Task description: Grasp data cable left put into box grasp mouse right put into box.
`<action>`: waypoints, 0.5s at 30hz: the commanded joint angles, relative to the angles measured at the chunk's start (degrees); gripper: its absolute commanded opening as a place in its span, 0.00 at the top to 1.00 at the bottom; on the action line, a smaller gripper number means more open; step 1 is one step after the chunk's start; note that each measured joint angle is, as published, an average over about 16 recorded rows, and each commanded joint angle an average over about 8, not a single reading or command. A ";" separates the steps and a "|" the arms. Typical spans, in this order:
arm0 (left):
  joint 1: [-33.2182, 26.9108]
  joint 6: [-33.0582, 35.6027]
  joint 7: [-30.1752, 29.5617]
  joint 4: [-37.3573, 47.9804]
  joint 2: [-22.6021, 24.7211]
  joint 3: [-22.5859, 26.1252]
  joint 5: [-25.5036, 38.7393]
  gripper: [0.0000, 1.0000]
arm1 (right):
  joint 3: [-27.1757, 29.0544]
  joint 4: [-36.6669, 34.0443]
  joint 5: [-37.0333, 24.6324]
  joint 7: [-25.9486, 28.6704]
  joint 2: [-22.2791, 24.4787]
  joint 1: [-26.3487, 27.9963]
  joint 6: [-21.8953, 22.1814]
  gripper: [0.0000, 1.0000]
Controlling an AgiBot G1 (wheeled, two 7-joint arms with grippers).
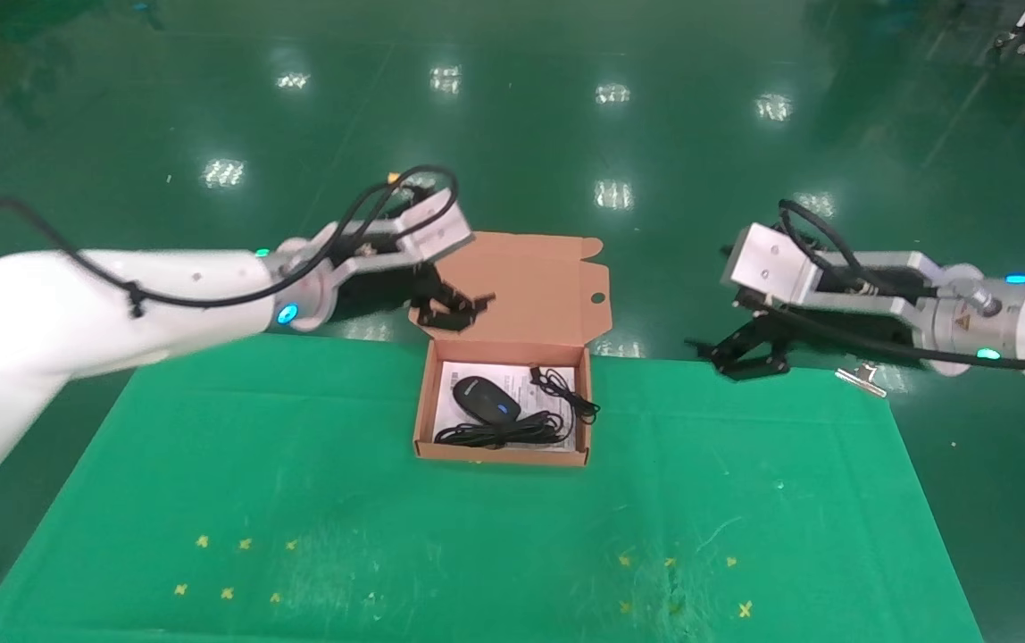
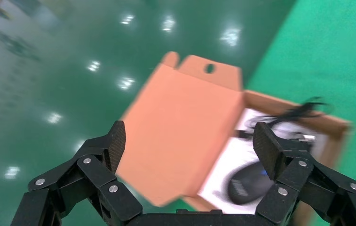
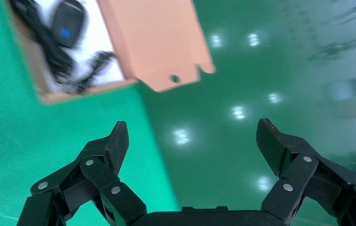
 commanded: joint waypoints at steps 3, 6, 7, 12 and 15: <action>2.42 4.03 0.40 -2.23 -2.66 -3.07 -4.02 0.00 | 3.98 0.35 3.46 -0.94 0.40 -2.79 -3.64 0.00; 4.19 6.97 0.70 -3.85 -4.61 -5.31 -6.96 0.00 | 6.88 0.61 5.98 -1.63 0.70 -4.83 -6.30 0.00; 4.80 7.98 0.80 -4.41 -5.28 -6.08 -7.96 0.00 | 7.88 0.70 6.85 -1.87 0.80 -5.53 -7.20 0.00; 7.71 12.82 1.28 -7.09 -8.48 -9.76 -12.79 0.00 | 12.66 1.13 11.00 -3.00 1.29 -8.88 -11.58 0.00; 9.16 15.22 1.52 -8.41 -10.07 -11.59 -15.19 0.00 | 15.03 1.34 13.07 -3.57 1.53 -10.55 -13.75 0.00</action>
